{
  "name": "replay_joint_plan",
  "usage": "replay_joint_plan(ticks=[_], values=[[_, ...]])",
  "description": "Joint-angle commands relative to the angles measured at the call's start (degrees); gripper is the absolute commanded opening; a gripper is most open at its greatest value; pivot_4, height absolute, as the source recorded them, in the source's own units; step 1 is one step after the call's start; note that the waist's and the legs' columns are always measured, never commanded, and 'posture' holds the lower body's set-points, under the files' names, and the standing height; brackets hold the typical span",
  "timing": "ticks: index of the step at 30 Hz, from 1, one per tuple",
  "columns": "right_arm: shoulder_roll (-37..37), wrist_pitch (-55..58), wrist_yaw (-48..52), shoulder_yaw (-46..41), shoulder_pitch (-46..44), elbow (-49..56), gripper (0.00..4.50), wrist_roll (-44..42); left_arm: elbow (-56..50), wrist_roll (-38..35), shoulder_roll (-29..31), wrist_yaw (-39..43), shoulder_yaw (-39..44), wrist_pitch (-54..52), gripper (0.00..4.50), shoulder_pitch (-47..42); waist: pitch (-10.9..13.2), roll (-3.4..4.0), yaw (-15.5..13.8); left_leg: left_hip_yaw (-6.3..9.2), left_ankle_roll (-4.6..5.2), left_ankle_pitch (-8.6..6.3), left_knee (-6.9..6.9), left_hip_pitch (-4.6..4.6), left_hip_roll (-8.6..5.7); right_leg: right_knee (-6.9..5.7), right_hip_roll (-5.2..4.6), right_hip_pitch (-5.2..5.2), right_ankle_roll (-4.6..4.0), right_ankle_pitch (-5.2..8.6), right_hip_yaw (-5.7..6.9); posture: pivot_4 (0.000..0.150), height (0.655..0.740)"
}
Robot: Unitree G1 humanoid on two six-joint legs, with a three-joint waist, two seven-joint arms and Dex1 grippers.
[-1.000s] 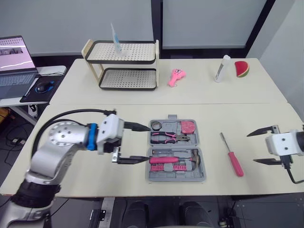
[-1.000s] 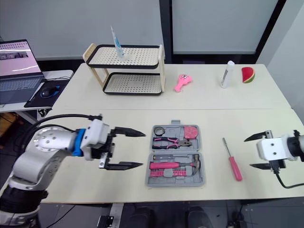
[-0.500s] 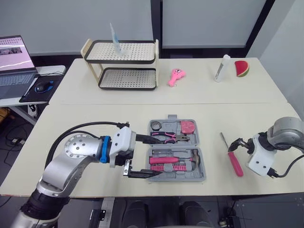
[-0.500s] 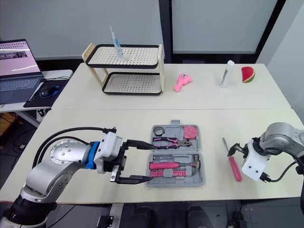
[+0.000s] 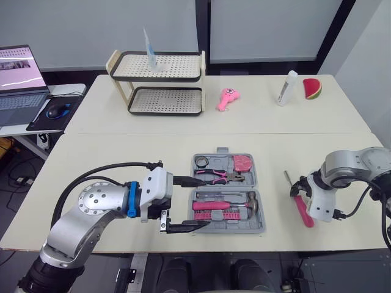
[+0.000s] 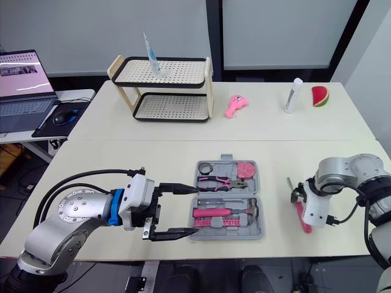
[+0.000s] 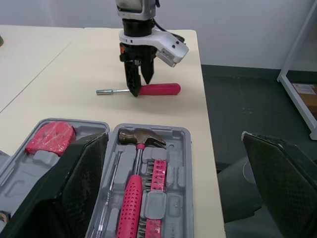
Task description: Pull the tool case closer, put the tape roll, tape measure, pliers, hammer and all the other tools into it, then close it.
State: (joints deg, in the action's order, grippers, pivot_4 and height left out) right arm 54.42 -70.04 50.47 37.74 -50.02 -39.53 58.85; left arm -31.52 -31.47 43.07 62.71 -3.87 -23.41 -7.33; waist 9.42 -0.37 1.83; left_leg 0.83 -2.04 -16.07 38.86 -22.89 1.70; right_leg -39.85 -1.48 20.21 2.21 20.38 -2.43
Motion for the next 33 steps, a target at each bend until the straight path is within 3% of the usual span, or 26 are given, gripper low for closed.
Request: replay_joint_plan(ticks=[1, 11, 19, 22, 24, 27, 30, 33], values=[[-0.13, -0.66, -1.44, 1.17, -1.32, -0.95, 2.2, 0.2, -1.62, -0.92, 0.53, -0.4, 1.25, -0.01, 4.5, -0.56, 0.0, 0.0, 0.0, -0.01, 0.0, 0.0, 0.0, 0.0, 0.0, 0.0, 0.0, 0.0, 0.0, 0.0, -0.01, 0.15, 0.74], [2.18, -0.11, 1.48, 1.33, 2.01, 3.51, 0.83, -5.71, 0.11, 0.02, -0.04, -0.05, -0.28, 0.78, 4.5, -1.99, 0.0, 0.0, -0.01, 0.01, 0.01, 0.0, 0.0, 0.0, 0.0, -0.02, -0.01, -0.02, 0.0, 0.0, 0.0, 0.15, 0.74], [5.06, 5.26, 6.42, -0.59, 4.07, 5.03, 0.77, -12.83, 0.61, 0.24, 0.03, 0.85, -0.62, 1.1, 4.5, -2.57, 0.0, 0.0, -0.09, 0.01, 0.02, -0.01, 0.0, 0.0, 0.0, -0.01, -0.01, -0.02, 0.0, 0.0, 0.01, 0.15, 0.74], [7.94, 12.75, 12.24, -4.09, 7.11, 7.64, 0.77, -23.86, 0.43, 0.15, 0.3, 0.95, -0.25, 1.16, 4.5, -2.38, 0.0, 0.0, -0.11, 0.01, 0.06, -0.04, 0.0, -0.02, -0.02, 0.0, -0.03, -0.02, 0.0, 0.0, 0.01, 0.15, 0.74], [9.97, 28.32, 20.23, -9.54, 12.75, 12.36, 0.77, -37.5, 0.13, -0.02, 0.55, 0.96, 0.14, 1.13, 4.5, -2.1, 0.0, 0.0, -0.21, 0.01, 0.11, -0.06, 0.0, -0.03, -0.01, 0.0, -0.03, -0.03, 0.0, 0.0, 0.01, 0.15, 0.74], [13.76, 62.38, 30.26, -19.78, 20.26, 22.36, 0.77, -51.16, 0.26, 0.41, 0.78, 0.84, 0.31, 1.43, 4.5, -1.63, 0.01, 0.05, -0.29, 0.09, 0.16, -0.09, 0.0, -0.04, 0.0, 0.04, -0.22, -0.14, 0.0, 0.0, 0.03, 0.15, 0.74], [14.58, 88.6, 29.7, -27.25, 26.77, 32.64, 0.77, -57.52, 0.46, 0.83, 0.71, 0.48, 0.22, 1.69, 4.5, -1.39, 0.0, 0.07, -0.39, 0.11, 0.23, -0.13, -0.02, -0.03, -0.02, 0.06, -0.25, -0.16, 0.0, 0.0, 0.04, 0.15, 0.74], [8.68, 119.51, 20.29, -34.91, 29.38, 40.15, 0.77, -60.96, 0.63, 0.81, 0.41, 0.3, -0.19, 1.37, 4.5, -1.98, -0.05, -0.03, -0.22, 0.23, 0.25, -0.14, -0.06, -0.02, 0.0, 0.08, -0.2, -0.17, 0.0, 0.0, 0.07, 0.15, 0.74]])
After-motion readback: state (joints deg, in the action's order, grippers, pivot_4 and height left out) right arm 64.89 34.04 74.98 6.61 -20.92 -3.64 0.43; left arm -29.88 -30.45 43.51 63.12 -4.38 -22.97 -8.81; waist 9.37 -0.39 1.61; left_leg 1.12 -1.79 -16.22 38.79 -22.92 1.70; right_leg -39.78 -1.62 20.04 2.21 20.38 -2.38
